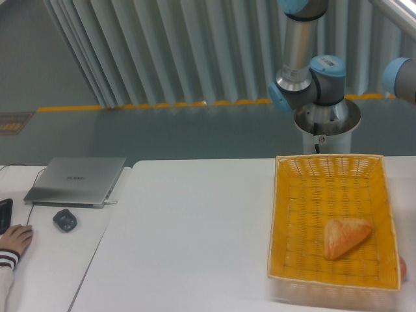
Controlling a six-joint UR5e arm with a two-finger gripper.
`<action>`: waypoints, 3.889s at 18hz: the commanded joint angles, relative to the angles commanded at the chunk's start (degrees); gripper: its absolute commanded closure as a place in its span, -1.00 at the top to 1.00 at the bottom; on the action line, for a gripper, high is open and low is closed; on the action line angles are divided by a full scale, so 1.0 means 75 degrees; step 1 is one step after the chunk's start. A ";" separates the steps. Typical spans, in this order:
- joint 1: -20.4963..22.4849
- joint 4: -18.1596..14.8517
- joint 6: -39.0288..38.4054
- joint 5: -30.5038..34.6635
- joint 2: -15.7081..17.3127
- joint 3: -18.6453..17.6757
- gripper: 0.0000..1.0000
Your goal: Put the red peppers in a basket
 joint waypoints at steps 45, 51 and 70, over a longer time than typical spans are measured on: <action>-0.0141 0.1090 -0.1024 -0.0539 -0.0129 -0.0177 1.00; -0.0258 0.1066 0.1627 -0.0527 -0.0515 0.0058 1.00; -0.0434 0.1172 0.2297 -0.0328 -0.1500 0.0750 1.00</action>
